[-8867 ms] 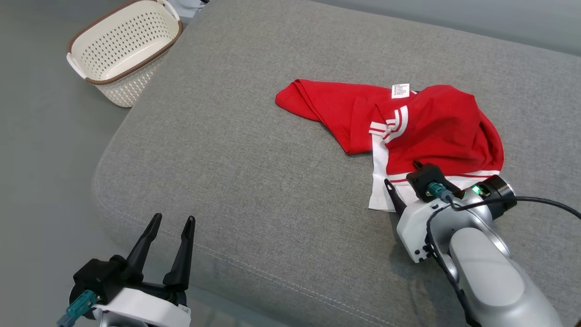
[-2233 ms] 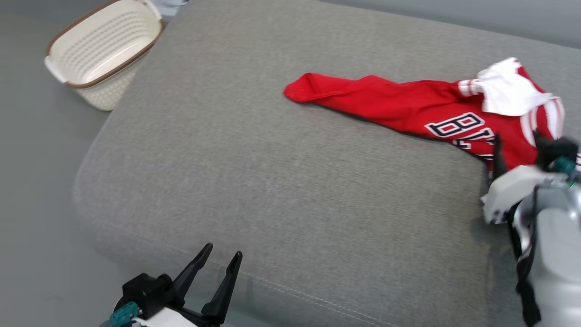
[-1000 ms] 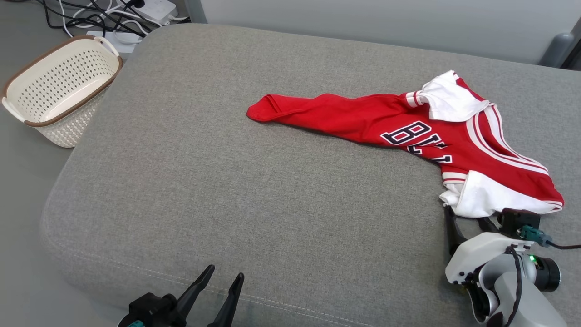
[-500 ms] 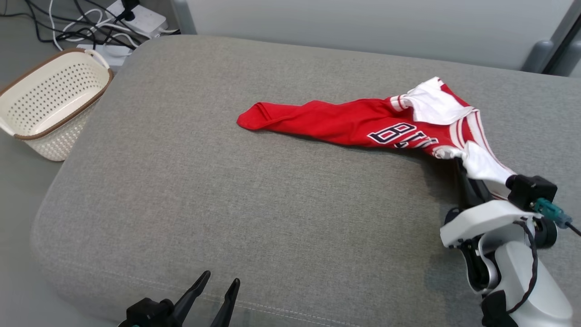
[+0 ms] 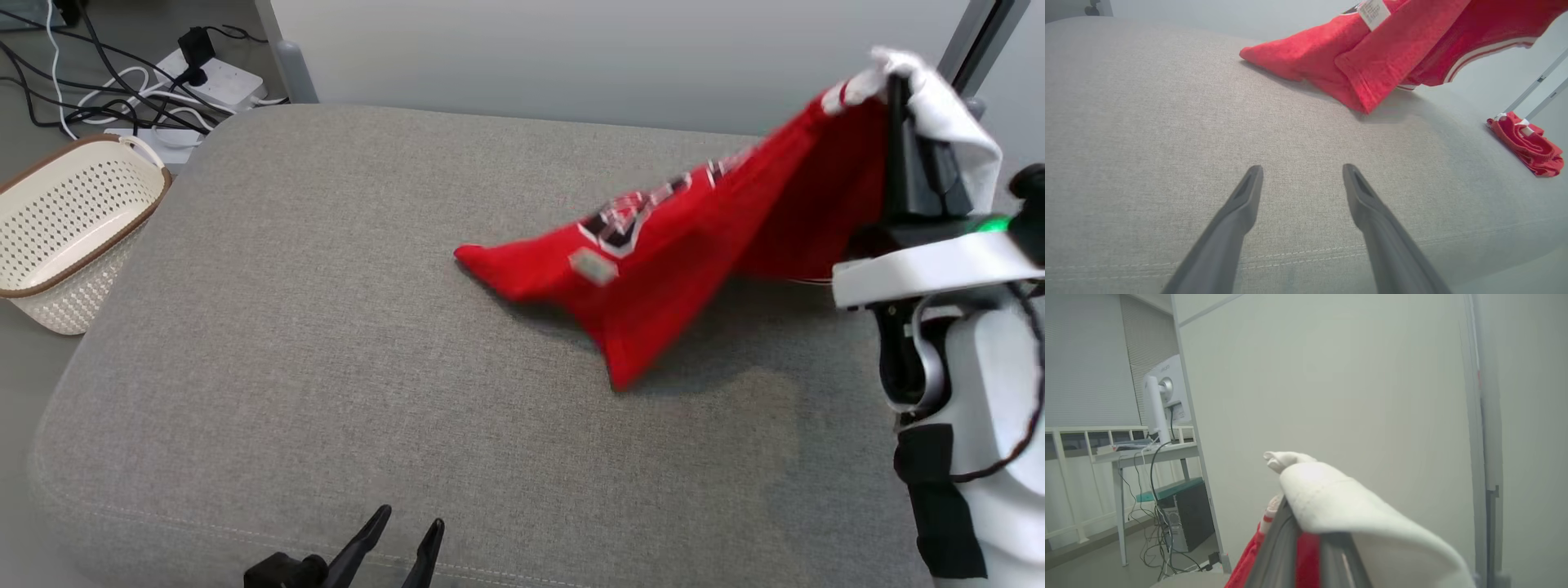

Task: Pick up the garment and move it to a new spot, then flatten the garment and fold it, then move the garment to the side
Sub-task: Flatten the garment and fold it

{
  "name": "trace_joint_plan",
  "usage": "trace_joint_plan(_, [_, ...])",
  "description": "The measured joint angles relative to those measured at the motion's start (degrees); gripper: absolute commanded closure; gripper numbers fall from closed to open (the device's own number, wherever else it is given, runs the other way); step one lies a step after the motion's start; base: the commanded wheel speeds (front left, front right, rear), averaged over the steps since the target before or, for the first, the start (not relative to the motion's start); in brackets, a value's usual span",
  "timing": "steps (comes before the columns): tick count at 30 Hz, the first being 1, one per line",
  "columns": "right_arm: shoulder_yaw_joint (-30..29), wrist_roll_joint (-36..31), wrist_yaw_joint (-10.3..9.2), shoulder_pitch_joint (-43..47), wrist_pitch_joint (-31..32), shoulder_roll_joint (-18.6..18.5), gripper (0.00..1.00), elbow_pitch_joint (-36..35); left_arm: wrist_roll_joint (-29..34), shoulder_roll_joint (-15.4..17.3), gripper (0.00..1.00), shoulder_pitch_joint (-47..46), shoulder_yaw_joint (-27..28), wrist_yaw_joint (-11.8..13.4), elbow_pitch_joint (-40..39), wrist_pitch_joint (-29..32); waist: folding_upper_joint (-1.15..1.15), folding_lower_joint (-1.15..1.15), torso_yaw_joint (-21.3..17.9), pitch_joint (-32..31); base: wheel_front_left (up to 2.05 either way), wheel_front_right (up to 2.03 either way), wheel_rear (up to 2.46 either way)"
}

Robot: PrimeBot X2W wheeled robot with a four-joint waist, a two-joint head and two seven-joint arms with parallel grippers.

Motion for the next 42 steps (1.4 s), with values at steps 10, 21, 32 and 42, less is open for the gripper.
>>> trace_joint_plan(10, [-0.8,-6.4,0.0,9.4,10.2,0.6,0.76,16.7,-0.1,-0.3,0.0,-0.1,-0.8,0.0,-0.9,0.0,0.0,0.0,0.0,1.4,0.0,0.0,0.0])
trace_joint_plan(21, [-0.7,-8.7,0.0,13.8,9.3,0.5,0.0,19.2,0.0,3.4,0.0,-13.2,-12.4,0.0,-7.6,0.0,0.0,0.0,-4.2,4.1,0.0,0.0,0.0])
trace_joint_plan(32, [9.3,-5.0,0.0,18.2,7.2,0.5,0.0,11.6,8.2,8.0,0.0,-19.4,-17.2,0.0,-1.8,0.0,0.0,0.0,-14.3,7.2,0.0,0.0,0.0])
trace_joint_plan(42, [12.3,-3.1,0.0,20.9,6.2,0.6,0.0,8.3,18.5,10.0,0.0,-19.4,-7.8,0.0,5.3,0.0,0.0,0.0,-23.2,10.5,0.0,0.0,0.0])
